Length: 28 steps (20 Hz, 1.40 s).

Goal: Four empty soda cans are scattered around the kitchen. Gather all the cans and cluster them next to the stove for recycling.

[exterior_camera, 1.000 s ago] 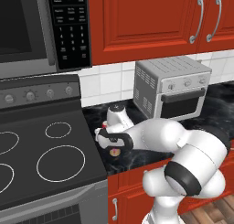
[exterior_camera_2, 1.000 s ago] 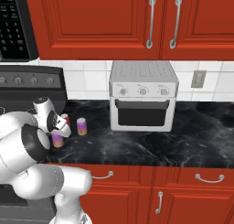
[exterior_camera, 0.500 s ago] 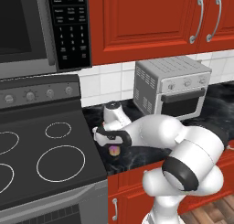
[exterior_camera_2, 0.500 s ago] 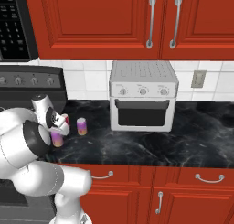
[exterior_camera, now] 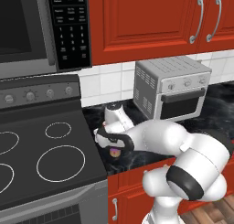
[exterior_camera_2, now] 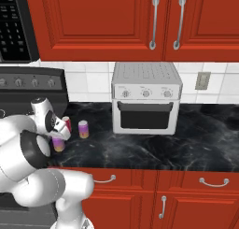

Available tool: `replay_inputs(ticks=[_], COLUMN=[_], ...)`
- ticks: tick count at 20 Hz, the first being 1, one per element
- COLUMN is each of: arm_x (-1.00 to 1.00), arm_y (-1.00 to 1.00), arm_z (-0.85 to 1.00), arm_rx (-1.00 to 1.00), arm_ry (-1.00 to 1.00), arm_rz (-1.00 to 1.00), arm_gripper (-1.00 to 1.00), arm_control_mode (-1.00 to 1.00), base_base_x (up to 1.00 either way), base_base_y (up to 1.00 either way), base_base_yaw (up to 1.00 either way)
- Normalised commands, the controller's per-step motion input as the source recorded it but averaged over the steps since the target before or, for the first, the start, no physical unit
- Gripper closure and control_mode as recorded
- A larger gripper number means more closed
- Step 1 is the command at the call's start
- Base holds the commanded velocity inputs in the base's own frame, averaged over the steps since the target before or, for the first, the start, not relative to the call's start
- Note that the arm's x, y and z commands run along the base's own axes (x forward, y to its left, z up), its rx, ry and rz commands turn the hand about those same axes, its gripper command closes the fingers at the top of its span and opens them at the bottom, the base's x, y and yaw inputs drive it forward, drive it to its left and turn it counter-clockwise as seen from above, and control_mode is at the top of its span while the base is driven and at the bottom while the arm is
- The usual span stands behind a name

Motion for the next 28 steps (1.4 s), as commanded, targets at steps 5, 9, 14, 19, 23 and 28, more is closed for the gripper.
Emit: replay_inputs(ticks=[5, 9, 14, 19, 23, 28], arm_x=[-0.07, 0.00, -0.02, -0.25, -0.29, -0.33], arm_y=[-0.04, 0.00, -0.03, -0.14, -0.29, -0.28], arm_z=[0.10, 0.24, 0.29, 0.25, 0.13, 0.08], arm_rx=[0.00, 0.00, 0.00, 0.00, 0.01, 0.00], arm_ry=[-0.02, -0.09, -0.05, 0.00, 0.05, -0.01], arm_rz=[0.00, 0.00, 0.00, 0.00, 0.08, 0.14], arm_gripper=[-1.00, -1.00, -1.00, -1.00, -1.00, -1.00], arm_control_mode=[-1.00, -1.00, -1.00, -1.00, -1.00, -1.00], base_base_x=[0.00, 0.00, 0.00, 0.00, 0.00, 0.00], base_base_y=[0.00, 0.00, 0.00, 0.00, 0.00, 0.00], base_base_yaw=[0.00, 0.00, 0.00, 0.00, 0.00, 0.00])
